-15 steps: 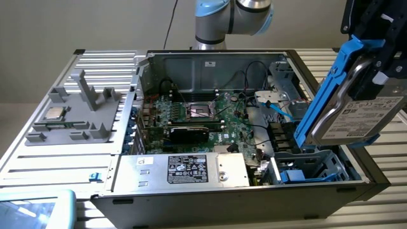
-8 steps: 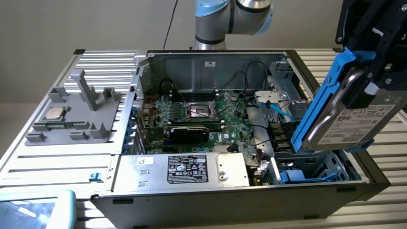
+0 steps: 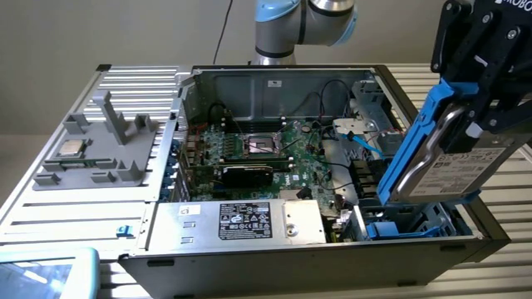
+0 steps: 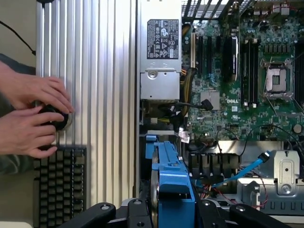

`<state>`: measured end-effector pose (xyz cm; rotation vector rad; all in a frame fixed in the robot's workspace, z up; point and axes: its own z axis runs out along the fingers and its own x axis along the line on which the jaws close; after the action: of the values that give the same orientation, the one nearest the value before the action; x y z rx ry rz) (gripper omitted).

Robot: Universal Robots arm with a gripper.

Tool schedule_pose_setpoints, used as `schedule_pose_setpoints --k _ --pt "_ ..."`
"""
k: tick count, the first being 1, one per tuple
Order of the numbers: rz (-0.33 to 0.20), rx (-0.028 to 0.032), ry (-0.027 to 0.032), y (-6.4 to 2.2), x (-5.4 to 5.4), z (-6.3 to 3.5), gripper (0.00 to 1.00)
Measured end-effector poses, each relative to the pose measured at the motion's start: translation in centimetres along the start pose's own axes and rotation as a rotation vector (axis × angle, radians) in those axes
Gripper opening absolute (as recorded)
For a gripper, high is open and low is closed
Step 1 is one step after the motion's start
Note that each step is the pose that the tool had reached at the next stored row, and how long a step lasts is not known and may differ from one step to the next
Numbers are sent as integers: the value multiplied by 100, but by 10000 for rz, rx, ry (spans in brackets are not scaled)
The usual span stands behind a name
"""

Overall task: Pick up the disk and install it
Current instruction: 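Insert the disk into the insertion slot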

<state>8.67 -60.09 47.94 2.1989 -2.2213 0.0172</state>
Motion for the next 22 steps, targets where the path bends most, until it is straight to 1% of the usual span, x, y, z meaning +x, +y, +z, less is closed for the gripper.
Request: schedule_pose_setpoints --k 9,14,18,22 --pt "14 -1 -71 0 -3 164 37" --pt "31 -2 -138 -1 -5 254 37" --pt "41 -5 -215 -1 -6 317 37" --pt "49 -10 -247 -2 -43 361 37"
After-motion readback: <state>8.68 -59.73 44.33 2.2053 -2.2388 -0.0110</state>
